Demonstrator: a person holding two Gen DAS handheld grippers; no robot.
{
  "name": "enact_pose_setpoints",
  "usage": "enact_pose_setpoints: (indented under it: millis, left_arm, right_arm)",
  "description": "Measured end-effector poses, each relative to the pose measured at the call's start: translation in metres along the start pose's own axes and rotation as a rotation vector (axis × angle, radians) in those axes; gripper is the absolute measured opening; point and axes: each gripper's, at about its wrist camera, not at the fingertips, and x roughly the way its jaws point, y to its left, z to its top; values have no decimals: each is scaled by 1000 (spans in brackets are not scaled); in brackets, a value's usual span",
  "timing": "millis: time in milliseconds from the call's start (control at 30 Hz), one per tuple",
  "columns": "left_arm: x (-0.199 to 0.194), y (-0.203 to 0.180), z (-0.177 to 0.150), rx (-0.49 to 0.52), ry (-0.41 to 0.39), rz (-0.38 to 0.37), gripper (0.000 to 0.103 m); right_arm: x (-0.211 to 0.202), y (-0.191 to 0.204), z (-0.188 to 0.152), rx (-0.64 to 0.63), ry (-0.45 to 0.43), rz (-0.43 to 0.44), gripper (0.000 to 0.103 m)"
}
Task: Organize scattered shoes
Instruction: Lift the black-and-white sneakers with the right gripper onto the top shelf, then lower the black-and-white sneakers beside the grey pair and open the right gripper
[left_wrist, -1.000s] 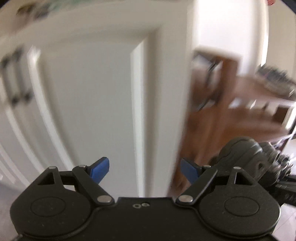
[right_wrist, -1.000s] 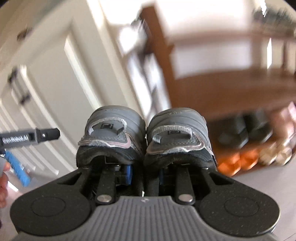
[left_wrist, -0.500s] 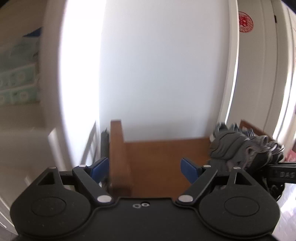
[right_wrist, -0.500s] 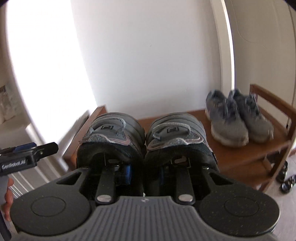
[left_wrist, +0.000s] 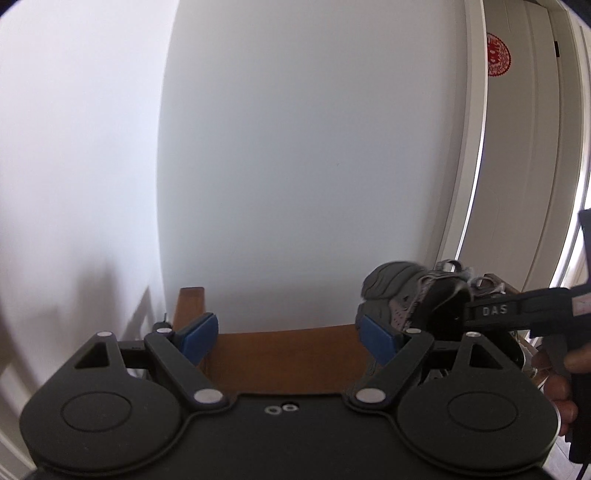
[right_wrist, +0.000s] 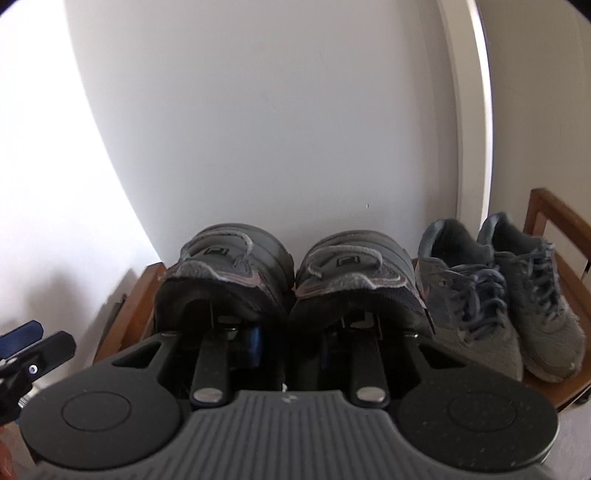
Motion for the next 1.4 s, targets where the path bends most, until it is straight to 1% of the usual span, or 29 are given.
enact_pose_setpoints:
  millis: [33,133,167,233,300,400,467,600,700,833,967,1100,1167,1233,1333,1400]
  left_arm:
    - [10,4,3,-1,14,-13,85]
    - [32,10,8,21,39,-35,85]
    - [30,10,8,27,43,-40,85]
    - [47,14,11,48,70,-52,85]
    - [54,16,12,51,92,-67,85]
    - [68,22,11,45,125,-82,85]
    - [66,22,12,42,130,-87,84]
    - [77,27,13,41,141,-94,85]
    - [85,29,13,37,149,-97,84]
    - [94,30,12,36,166,-102,84]
    - [95,25,13,38,173,-107,84]
    - [96,22,18,41,167,-89,85]
    - [95,20,22,36,174,-63,85]
    - [93,18,26,23,187,-31,85]
    - [88,10,32,19,195,32,85]
    - [83,4,35,12,199,67,85]
  right_arm:
    - [6,0,3,-1,12,-2,32]
    - [44,-1,17,12,89,-18,32]
    - [55,-1,20,14,111,-25,32]
    - [74,-2,24,14,147,-36,32]
    - [100,-2,28,23,196,-47,32]
    - [126,-1,32,30,238,-67,32]
    - [139,-1,32,35,258,-83,33]
    - [162,-4,31,48,300,-112,33]
    - [172,-3,30,33,324,-120,34]
    - [178,3,29,-9,325,-123,35]
    - [182,9,24,-59,327,-137,41]
    - [175,7,19,-28,318,-143,45]
    - [172,2,19,-7,307,-136,46]
    - [158,2,16,0,281,-126,48]
    - [137,-2,12,24,244,-102,58]
    - [117,-12,6,66,218,-80,62]
